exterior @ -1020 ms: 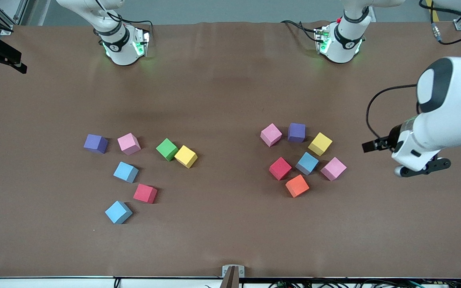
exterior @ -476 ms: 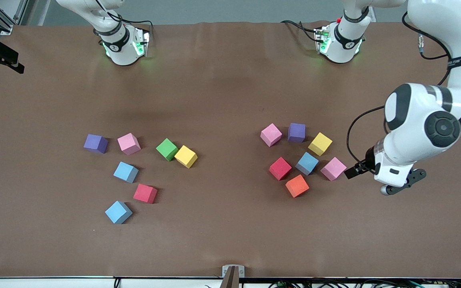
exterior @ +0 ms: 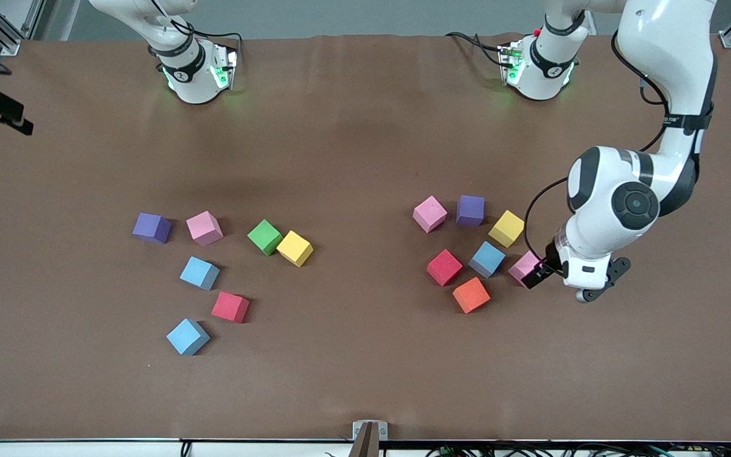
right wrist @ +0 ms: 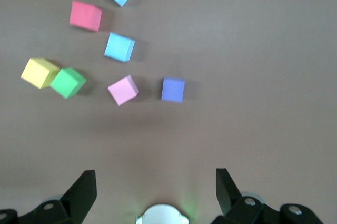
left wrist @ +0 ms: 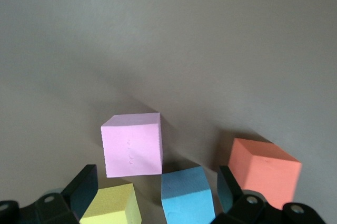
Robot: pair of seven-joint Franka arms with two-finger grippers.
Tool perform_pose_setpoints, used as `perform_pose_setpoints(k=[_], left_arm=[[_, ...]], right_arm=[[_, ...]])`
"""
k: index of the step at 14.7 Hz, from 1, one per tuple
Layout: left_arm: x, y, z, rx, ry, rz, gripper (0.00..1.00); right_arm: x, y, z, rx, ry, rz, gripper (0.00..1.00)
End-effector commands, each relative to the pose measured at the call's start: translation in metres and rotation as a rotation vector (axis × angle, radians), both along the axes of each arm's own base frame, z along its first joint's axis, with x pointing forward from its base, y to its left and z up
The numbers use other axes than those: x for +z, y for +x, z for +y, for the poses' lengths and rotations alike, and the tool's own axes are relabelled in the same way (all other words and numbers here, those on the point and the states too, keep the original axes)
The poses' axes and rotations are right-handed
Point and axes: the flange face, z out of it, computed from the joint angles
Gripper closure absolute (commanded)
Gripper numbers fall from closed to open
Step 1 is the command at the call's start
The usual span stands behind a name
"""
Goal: Arrange 11 blocks into digit 3
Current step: 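Move the left gripper down to a pink cube in the cluster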
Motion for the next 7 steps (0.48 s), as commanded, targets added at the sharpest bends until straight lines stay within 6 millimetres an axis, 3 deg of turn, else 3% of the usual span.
perform_pose_setpoints(k=[1,2,3,4,7], left_arm=[[-0.019,-0.008,0.001,0.047,0.005,0.015,0.0],[-0.021,-0.008,0.002,0.05,0.006,0.018,0.0],[-0.027,-0.008,0.003,0.052,0.008,0.027,0.0],[-0.032,-0.008,0.003,0.052,0.008,0.027,0.0],[-0.047,-0.013,0.005,0.054,0.014,0.049,0.0]], right_arm=[[-0.021,0.02,-0.01,-0.003,-0.022,0.007,0.0],[-0.043,0.036,-0.018,-0.013,-0.031,0.019,0.0],[-0.077,0.053,-0.026,-0.021,-0.04,0.071,0.0],[-0.096,0.061,-0.032,-0.024,-0.045,0.096,0.0],[-0.106,0.064,-0.031,-0.045,-0.026,0.105,0.0]])
